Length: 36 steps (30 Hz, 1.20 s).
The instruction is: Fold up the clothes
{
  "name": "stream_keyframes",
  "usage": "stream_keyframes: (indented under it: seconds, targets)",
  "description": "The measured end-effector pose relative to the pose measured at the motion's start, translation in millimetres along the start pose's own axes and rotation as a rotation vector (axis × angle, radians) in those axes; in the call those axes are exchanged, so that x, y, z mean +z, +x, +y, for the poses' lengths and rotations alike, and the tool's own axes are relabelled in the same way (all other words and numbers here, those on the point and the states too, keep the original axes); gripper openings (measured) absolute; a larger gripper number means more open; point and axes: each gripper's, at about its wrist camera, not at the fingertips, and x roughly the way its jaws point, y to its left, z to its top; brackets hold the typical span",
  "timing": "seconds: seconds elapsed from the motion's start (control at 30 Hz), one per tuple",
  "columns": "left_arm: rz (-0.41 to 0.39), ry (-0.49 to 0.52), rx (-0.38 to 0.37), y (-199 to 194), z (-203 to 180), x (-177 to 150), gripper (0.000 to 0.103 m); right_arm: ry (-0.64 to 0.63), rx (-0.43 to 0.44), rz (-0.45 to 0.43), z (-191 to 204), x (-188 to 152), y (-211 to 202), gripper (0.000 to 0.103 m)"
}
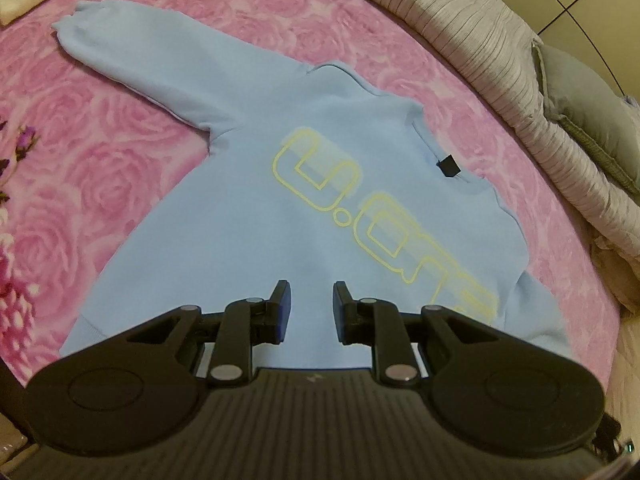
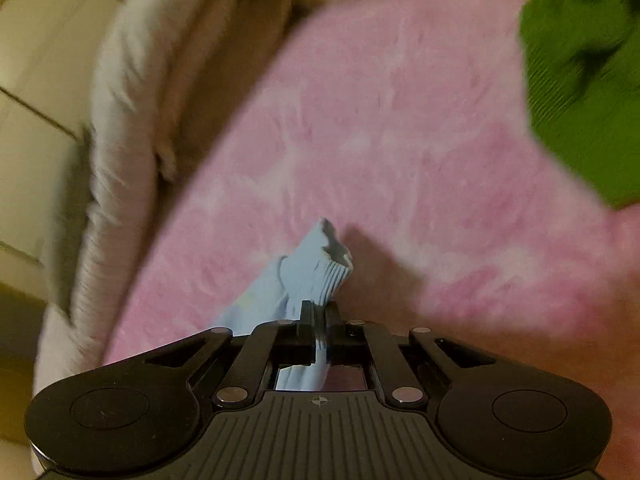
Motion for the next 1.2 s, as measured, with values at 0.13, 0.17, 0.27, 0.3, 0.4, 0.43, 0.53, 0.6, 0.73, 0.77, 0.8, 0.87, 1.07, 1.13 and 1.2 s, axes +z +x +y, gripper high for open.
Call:
stream_keyframes:
  seconds: [0.13, 0.17, 0.27, 0.3, 0.4, 0.43, 0.53, 0.6, 0.73, 0.77, 0.8, 0.87, 1.07, 1.13, 1.2]
  targets:
    - [0.02, 0.01, -0.017, 9, 5, -1, 0.017, 0.063, -0.105, -0.09, -35, -16, -58, 0.002]
    - [0.028, 0.014, -0.021, 13, 6, -1, 0.017, 0.065, -0.147, -0.069, -45, -23, -58, 0.002]
    - [0.055, 0.044, -0.019, 21, 11, 0, 0.017, 0.05, -0.239, -0.014, -62, -41, -48, 0.003]
    - [0.058, 0.059, -0.014, 22, 14, 1, 0.017, 0.039, -0.244, -0.035, -59, -41, -48, 0.003]
    - [0.053, 0.098, 0.012, 18, 29, 5, 0.017, 0.004, -0.262, -0.09, -52, -40, -49, 0.003]
    - [0.052, 0.097, 0.02, 16, 38, 6, 0.017, -0.01, -0.283, -0.079, -52, -39, -49, 0.002]
    - [0.054, 0.09, 0.045, 13, 65, 8, 0.017, -0.031, -0.358, 0.051, -56, -41, -41, 0.003]
    - [0.068, 0.094, 0.061, 13, 84, 8, 0.018, -0.007, -0.399, 0.122, -59, -47, -41, 0.007]
    - [0.095, 0.098, 0.093, 13, 125, 5, 0.029, 0.064, -0.317, 0.102, -46, -77, -81, 0.02]
    - [0.102, 0.097, 0.101, 13, 135, 2, 0.029, 0.052, -0.274, 0.114, -38, -88, -90, 0.026]
    - [0.115, 0.095, 0.104, 14, 147, 0, 0.029, 0.011, -0.239, 0.151, -28, -104, -96, 0.032]
    - [0.16, 0.075, 0.092, 19, 167, -7, 0.031, -0.087, -0.165, 0.28, -12, -150, -107, 0.041]
    - [0.245, 0.019, 0.044, 38, 211, -23, 0.033, -0.184, -0.02, 0.61, 12, -283, -121, 0.043]
    - [0.246, 0.032, 0.026, 47, 217, -27, 0.034, -0.157, -0.008, 0.611, 12, -309, -123, 0.044]
    - [0.239, 0.038, 0.016, 56, 220, -31, 0.036, -0.101, 0.007, 0.601, 9, -323, -117, 0.044]
